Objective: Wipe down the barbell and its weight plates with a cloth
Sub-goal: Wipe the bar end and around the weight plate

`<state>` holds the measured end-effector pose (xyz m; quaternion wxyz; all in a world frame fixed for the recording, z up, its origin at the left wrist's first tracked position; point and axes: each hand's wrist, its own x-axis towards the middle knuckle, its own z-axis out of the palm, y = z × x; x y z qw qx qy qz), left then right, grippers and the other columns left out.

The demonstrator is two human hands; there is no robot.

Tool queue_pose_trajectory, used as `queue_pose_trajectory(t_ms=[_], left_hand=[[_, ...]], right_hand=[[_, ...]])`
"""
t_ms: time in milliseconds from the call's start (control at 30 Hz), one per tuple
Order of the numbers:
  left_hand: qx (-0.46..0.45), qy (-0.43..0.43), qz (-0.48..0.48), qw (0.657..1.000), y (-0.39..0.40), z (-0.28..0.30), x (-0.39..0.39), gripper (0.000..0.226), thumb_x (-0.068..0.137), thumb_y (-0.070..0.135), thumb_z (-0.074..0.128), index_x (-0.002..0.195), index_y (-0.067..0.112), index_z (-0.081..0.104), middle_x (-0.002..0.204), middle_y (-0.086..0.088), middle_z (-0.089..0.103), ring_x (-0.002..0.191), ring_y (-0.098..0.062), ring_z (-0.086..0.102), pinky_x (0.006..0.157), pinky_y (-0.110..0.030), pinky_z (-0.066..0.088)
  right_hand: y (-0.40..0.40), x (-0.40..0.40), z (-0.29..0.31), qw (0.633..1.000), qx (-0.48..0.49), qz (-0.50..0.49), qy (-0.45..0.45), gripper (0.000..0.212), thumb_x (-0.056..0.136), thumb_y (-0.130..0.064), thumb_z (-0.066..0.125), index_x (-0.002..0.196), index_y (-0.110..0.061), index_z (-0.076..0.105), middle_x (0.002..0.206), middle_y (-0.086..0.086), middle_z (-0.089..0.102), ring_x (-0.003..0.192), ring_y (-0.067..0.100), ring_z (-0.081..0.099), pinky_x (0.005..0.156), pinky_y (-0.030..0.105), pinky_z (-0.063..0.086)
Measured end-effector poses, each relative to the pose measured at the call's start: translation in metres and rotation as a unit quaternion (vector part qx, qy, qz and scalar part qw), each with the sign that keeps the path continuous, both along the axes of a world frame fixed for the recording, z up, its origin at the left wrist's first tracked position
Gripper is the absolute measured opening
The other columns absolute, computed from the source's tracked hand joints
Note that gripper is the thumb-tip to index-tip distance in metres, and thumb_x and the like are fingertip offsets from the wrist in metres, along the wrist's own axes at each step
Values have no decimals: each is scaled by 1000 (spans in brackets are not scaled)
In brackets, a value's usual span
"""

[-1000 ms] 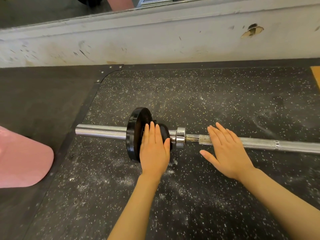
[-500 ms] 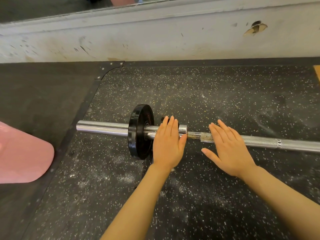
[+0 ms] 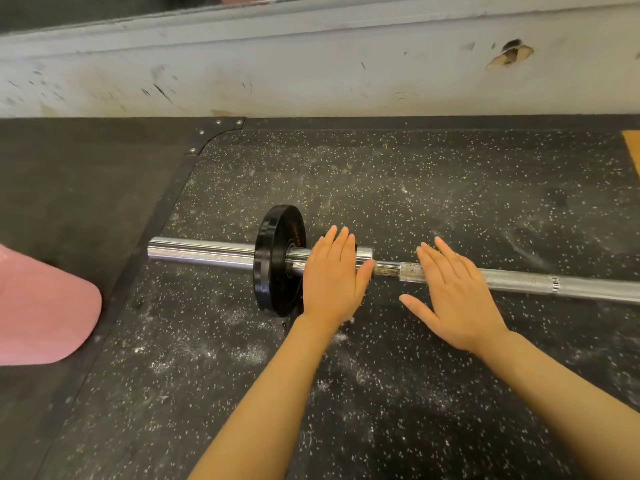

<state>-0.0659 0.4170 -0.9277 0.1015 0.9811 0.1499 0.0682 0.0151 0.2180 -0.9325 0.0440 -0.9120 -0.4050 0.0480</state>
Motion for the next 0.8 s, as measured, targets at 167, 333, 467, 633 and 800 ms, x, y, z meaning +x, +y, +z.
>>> queue_pose_trajectory(t_ms=[167,333,467,633,800], left_hand=[[-4,-16,-33,999,-2,-8,-30,67,101,48,20,146,2,37,155,-11,33,148,-26,18,120,-42,18],[13,-8,25,1000,19,-3,-27,68,98,46,13,145,5,40,156,-10,32,148,-25,16,122,-40,4],[-20,-10,68,997,14,0,-25,73,96,48,11,137,2,51,147,-12,46,146,-29,22,120,-40,11],[-18,-5,2,1000,-11,5,-20,66,97,46,26,126,-3,59,131,-17,59,134,-36,43,116,-46,27],[22,28,6,999,8,3,-37,74,96,53,17,135,0,51,142,-14,50,140,-31,34,119,-40,14]], right_hand=[[-2,-3,1,1000,6,-4,5,88,93,-69,13,150,-4,31,155,9,33,149,24,14,116,44,26],[-4,-9,0,1000,5,-2,7,89,92,-70,9,152,-7,26,158,7,28,150,21,10,116,42,23],[-7,-13,-1,1000,0,-3,6,89,92,-71,10,152,-6,25,158,7,26,150,21,8,116,42,21],[-9,-19,-1,1000,0,-4,1,88,93,-70,14,151,-5,28,157,8,29,149,22,11,117,41,20],[-15,-24,-2,1000,0,8,1,87,94,-69,14,151,-5,27,157,9,30,149,23,13,119,43,18]])
